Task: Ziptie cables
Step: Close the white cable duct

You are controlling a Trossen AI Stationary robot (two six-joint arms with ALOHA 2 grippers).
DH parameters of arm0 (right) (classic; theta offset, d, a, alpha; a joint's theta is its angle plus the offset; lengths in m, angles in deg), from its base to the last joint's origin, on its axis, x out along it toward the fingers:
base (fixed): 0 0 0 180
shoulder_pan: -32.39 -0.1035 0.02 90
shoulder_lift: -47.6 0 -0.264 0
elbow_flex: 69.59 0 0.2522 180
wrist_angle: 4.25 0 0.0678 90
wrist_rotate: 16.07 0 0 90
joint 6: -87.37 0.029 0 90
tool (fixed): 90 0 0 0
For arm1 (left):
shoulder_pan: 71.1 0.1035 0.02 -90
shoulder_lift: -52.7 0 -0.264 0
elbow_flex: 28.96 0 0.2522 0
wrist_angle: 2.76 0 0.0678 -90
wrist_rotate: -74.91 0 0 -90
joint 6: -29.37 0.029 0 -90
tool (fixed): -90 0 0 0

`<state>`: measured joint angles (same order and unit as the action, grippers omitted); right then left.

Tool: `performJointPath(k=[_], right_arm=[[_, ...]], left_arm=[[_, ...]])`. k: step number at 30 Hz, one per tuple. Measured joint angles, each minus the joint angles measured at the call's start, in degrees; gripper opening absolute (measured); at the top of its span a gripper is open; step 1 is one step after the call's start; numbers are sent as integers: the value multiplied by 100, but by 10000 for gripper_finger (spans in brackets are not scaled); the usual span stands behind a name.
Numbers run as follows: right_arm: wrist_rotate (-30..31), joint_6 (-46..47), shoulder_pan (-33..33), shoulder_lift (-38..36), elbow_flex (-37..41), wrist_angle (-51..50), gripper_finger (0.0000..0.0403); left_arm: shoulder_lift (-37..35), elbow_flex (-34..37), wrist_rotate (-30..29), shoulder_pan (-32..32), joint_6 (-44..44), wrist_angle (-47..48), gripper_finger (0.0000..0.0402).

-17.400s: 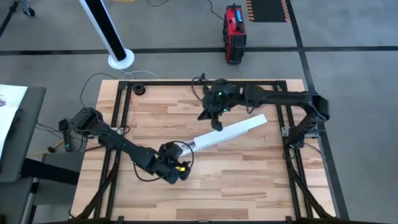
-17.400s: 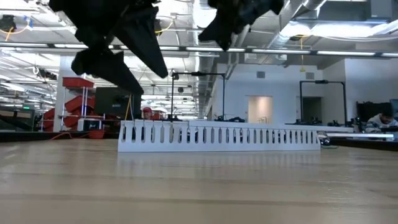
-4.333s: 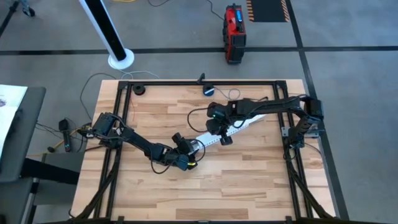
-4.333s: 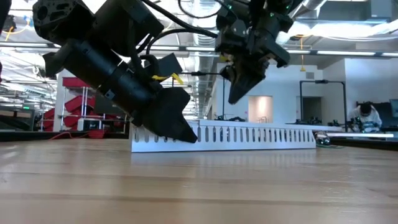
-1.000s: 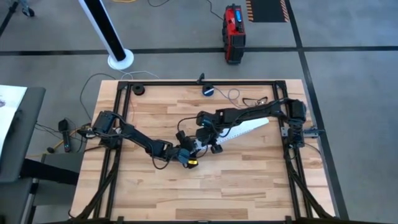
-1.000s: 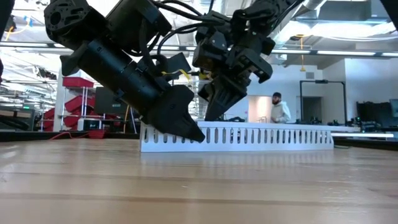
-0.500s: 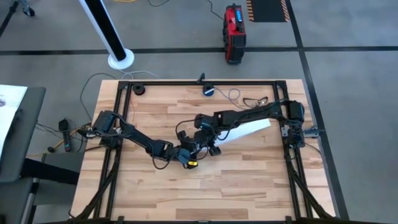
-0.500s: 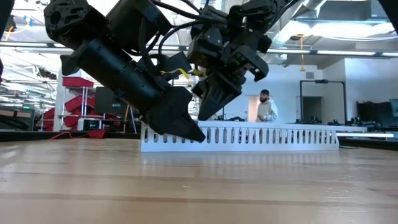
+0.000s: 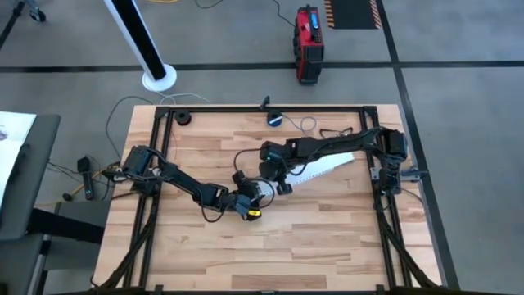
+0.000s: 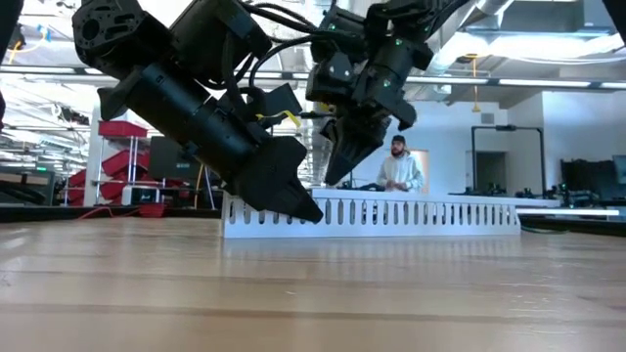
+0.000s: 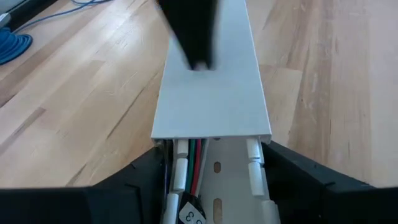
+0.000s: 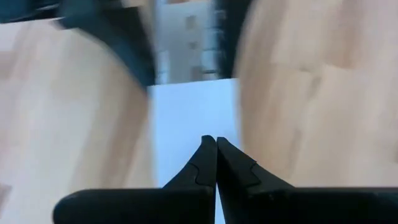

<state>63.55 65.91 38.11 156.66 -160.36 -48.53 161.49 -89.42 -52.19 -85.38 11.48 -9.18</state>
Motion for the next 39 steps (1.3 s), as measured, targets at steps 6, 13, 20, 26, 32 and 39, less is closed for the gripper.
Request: performJointPath(k=[6, 13, 20, 26, 32, 39], right_arm=[[152, 2, 239, 17, -9, 87, 0], [-78, 37, 136, 1, 303, 495, 0], [-136, 146, -4, -31, 578, 713, 0], [-222, 196, -66, -23, 597, 896, 0], [-394, 212, -105, -2, 605, 1104, 0], [-546, 254, -181, 11, 610, 1229, 0]], left_arm=[[-2, -1, 44, -2, -13, 11, 213], [0, -1, 25, -9, 53, 5, 213], [0, 0, 101, -14, -10, -25, 213], [0, 0, 87, 14, 2, -29, 213], [0, 2, 62, 42, 6, -28, 213], [7, 4, -96, 64, 65, -16, 213]])
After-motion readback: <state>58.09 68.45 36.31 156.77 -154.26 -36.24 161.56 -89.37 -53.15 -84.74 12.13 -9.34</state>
